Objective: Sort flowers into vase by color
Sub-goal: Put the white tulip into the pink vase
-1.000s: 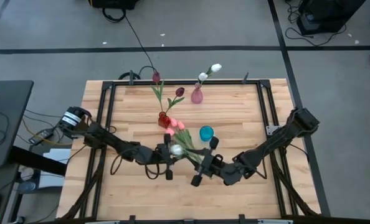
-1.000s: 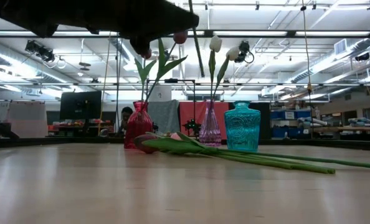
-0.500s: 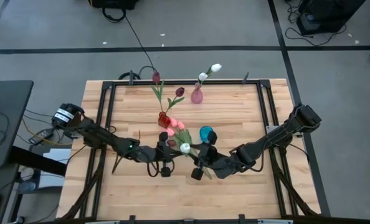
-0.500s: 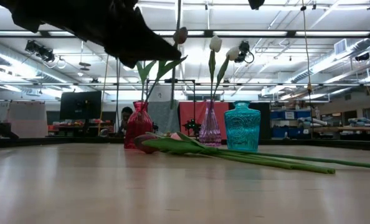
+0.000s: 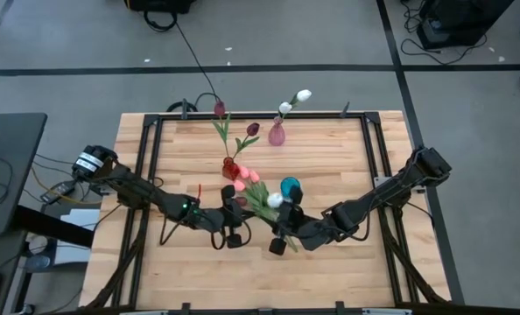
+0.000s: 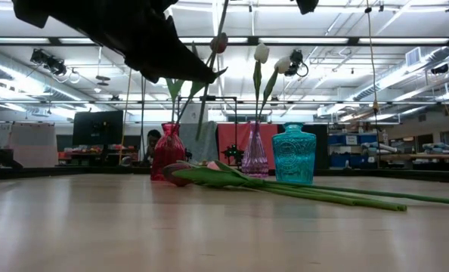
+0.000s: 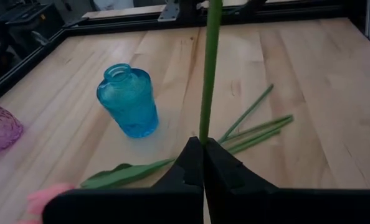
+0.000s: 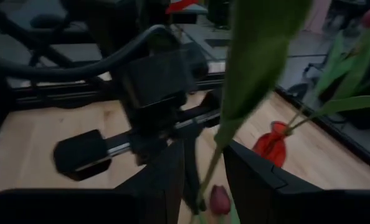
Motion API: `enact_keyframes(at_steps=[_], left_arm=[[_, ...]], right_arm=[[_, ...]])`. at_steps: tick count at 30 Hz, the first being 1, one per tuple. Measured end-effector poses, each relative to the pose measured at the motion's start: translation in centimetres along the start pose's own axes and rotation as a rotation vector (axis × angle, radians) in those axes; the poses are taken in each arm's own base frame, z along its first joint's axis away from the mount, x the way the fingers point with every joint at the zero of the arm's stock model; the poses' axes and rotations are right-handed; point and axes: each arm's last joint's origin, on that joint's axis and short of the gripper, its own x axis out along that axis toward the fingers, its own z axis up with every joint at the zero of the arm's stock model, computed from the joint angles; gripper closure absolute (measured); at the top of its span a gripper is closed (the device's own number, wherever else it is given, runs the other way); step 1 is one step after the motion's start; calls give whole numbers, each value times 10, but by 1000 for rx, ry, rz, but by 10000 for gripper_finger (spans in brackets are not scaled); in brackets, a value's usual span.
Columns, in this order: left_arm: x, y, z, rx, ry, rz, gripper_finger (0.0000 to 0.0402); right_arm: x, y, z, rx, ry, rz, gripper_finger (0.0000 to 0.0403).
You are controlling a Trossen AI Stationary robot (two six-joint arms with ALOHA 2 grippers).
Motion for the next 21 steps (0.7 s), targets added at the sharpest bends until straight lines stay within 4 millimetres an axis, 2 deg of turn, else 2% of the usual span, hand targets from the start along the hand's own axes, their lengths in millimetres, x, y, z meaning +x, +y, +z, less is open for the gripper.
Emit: enact_keyframes(at_steps=[8,13,16,21], left_arm=[[0,1,-4,23,34,2,401],[0,1,-4,23,33,6,398],[0,1,-3,20,27,11,386],[0,1,-1,-5,6,12,341]], right_arm=[[0,0,0,-29,-3,-15,292],[0,-1,0,-32,-6,-37,353],[-1,-2,-1,-34,-7,-70,390],[-6,-8,-1,-12,24,-105,381]])
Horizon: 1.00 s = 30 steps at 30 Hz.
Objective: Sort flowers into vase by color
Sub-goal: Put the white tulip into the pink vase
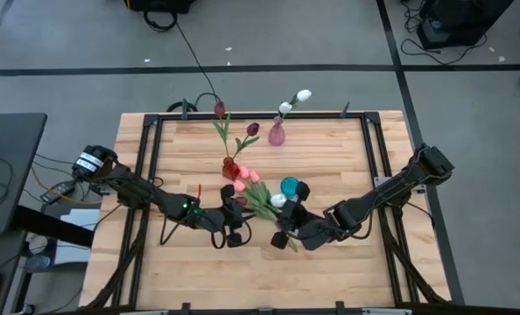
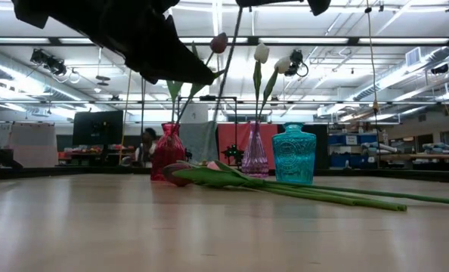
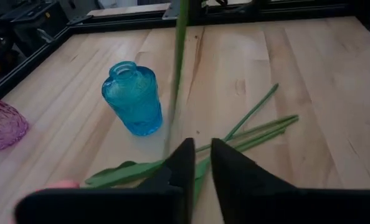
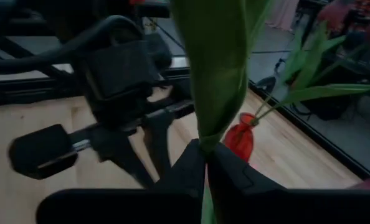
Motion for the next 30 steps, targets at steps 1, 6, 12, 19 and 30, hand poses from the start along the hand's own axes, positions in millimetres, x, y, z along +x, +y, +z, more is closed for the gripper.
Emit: enact_keyframes(at_steps=[1,6,12,19,30], left_arm=[[0,0,0,-3,0,0,327],[-2,-3,3,-34,-39,4,261],[-9,-4,-8,6,-161,49,237],[-23,8,-19,60,-220,43,241],[-44,25,-15,65,-243,157,241]], right_arm=[[-2,-2,1,-1,6,2,384],[-2,-9,1,-38,41,-14,395],[8,-38,1,-119,106,-153,393],[0,-87,37,-134,87,-167,393],[-3,-183,29,-49,-131,-220,394]])
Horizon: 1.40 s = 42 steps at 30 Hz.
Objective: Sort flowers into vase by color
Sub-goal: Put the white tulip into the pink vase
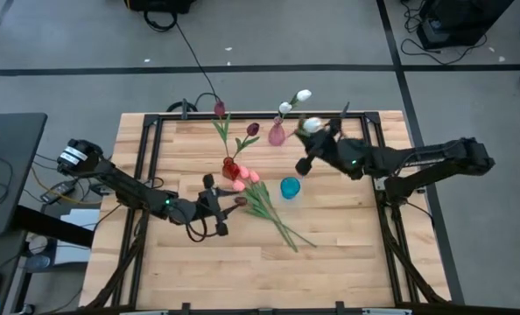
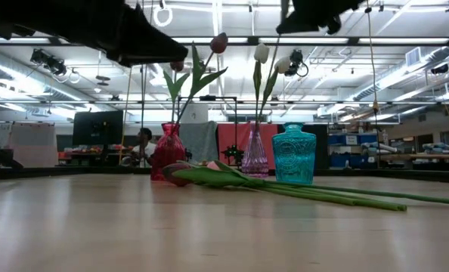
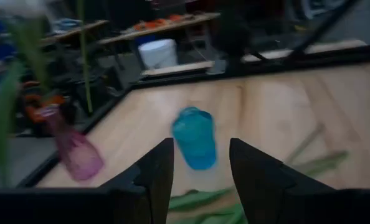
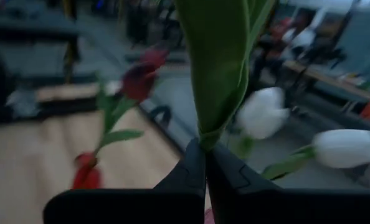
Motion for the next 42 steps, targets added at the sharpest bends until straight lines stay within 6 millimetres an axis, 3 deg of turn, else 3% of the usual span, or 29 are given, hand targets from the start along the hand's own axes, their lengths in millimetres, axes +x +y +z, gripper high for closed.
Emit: enact_keyframes(at_steps=[7,16,27,33,42], left_arm=[[-1,7,-1,7,14,125,241],[0,9,-1,62,22,175,241],[1,10,-2,55,23,172,241],[1,10,-2,60,25,172,241],[1,10,-1,57,22,172,241]], right_arm=[[0,-20,-31,22,-168,-113,394],[7,-32,-34,8,-219,-140,394],[46,-44,-58,33,-152,-87,394],[63,-43,-47,33,-143,-60,394],[119,-50,-51,-15,91,-44,394]])
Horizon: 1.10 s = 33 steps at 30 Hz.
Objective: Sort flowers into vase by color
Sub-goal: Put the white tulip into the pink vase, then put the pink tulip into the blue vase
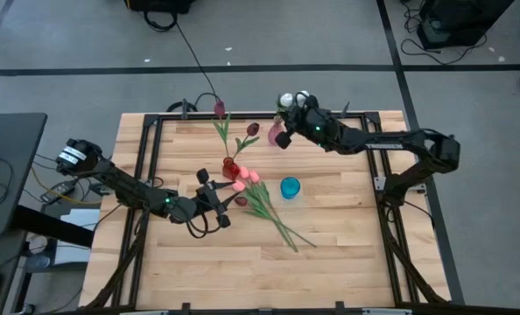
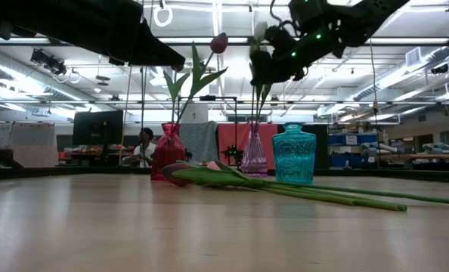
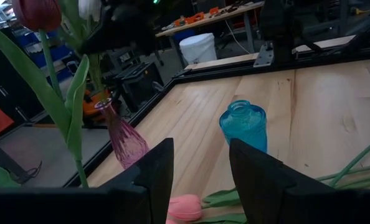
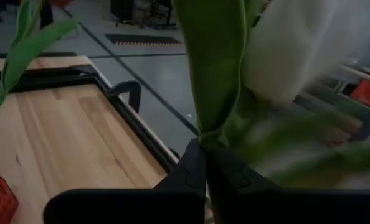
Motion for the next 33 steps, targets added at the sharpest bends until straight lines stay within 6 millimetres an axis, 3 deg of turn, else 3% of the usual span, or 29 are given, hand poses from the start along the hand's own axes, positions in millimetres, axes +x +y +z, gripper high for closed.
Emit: enact_keyframes(at_steps=[12,21,28,33], left_arm=[[0,-1,-1,-2,5,-22,241],[0,-1,-1,-19,7,-24,241],[0,-1,-1,-17,9,-25,241],[0,-1,-1,-16,10,-25,241]], right_arm=[[28,2,-27,26,112,8,390],[27,1,-31,26,151,40,336],[8,-3,-23,76,225,119,281],[-20,-2,-8,76,246,153,274]])
